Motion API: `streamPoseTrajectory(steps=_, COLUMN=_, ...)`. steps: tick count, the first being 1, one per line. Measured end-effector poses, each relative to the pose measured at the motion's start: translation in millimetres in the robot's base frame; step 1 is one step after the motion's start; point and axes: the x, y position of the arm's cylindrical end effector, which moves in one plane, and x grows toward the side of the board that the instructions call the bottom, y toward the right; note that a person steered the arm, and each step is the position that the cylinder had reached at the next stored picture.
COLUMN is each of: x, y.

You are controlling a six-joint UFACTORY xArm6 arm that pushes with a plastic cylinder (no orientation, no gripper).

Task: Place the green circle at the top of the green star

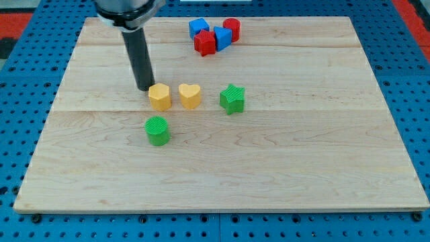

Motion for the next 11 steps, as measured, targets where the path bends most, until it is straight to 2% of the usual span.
streamPoseTrajectory(steps=1, x=50, y=-45)
streamPoseTrajectory(steps=2, x=69, y=-11)
streamPoseTrajectory(steps=4, x=94, y=116)
streamPoseTrajectory(steps=5, x=94, y=38)
streamPoseTrajectory(steps=7, x=117, y=-20)
streamPoseTrajectory(steps=8, x=132, y=34)
streamPoseTrajectory(steps=9, x=132, y=126)
streamPoseTrajectory(steps=11, x=145, y=187)
